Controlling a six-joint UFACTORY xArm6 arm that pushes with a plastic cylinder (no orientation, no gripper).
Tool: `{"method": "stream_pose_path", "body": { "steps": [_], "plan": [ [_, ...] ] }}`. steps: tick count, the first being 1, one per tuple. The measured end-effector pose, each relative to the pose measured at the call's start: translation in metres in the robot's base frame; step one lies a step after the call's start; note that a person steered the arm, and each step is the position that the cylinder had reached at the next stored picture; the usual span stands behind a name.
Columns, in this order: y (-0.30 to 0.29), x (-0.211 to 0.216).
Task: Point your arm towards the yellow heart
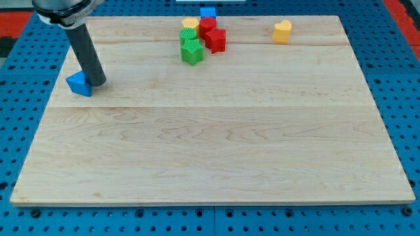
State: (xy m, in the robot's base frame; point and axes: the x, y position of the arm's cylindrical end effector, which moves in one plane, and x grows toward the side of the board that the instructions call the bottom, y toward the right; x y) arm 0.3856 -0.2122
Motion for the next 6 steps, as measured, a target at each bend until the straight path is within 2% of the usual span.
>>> {"method": "stream_pose_path", "body": {
  "steps": [1, 3, 4, 5, 6],
  "plan": [
    [0.048, 0.006],
    [0.22, -0.012],
    [0.305, -0.032],
    [0.371, -0.07],
    [0.402, -0.109]
  ]
}}
